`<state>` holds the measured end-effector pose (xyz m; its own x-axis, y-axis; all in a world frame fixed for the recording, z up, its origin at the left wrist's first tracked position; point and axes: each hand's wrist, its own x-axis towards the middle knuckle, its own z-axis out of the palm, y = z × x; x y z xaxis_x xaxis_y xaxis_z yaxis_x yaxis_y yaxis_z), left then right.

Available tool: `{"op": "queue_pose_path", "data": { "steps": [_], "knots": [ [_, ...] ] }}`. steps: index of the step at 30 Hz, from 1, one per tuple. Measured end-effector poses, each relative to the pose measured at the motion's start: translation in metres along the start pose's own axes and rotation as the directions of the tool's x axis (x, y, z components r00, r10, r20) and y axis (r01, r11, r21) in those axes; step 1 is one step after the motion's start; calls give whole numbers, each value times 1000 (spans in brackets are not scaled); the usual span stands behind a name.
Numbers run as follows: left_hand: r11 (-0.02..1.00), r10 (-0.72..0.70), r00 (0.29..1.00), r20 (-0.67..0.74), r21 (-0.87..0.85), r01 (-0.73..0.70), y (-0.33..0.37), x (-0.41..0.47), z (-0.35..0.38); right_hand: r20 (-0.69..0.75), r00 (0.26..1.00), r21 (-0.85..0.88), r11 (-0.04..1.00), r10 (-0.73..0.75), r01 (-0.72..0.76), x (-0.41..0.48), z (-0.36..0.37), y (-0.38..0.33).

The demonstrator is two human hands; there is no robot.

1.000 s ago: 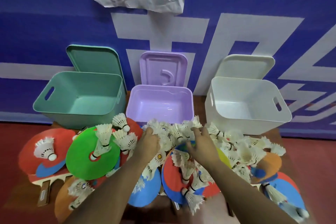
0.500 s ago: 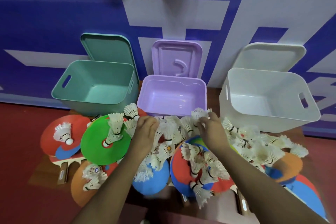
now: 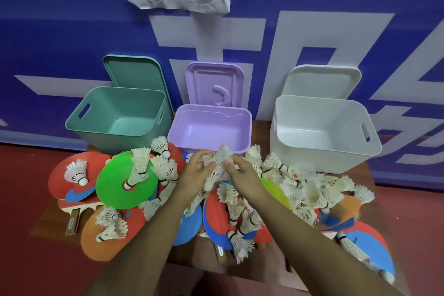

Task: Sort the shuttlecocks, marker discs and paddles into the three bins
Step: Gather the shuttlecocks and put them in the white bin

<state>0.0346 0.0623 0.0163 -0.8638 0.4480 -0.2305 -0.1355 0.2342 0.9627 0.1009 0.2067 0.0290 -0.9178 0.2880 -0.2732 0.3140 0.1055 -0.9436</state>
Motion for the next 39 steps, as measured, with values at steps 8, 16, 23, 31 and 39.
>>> {"op": "queue_pose_path", "data": {
  "steps": [8, 16, 23, 31, 39],
  "knots": [
    [998, -58, 998, 31, 18, 57, 12, -13, 27, 132, 991, 112, 994, 5, -20, -19, -23, -5],
    [988, -106, 991, -82, -123, 95, 9, -7, 17, -127, 992, -29, 1000, -14, 10, -23, -40, 3],
    [991, -100, 994, 48, 98, 95, -11, 21, -4, -420, 907, 121, 990, -21, 79, 0, -65, -33],
    [998, 8, 971, 239, 57, -22, 18, 78, -7, -361, 930, 243, 970, 69, 22, 42, -55, -58],
    [964, 57, 845, 532, 192, -186, 74, 122, 33, -347, 937, -20, 999, 27, -37, 51, -97, -58]
  ]
}}
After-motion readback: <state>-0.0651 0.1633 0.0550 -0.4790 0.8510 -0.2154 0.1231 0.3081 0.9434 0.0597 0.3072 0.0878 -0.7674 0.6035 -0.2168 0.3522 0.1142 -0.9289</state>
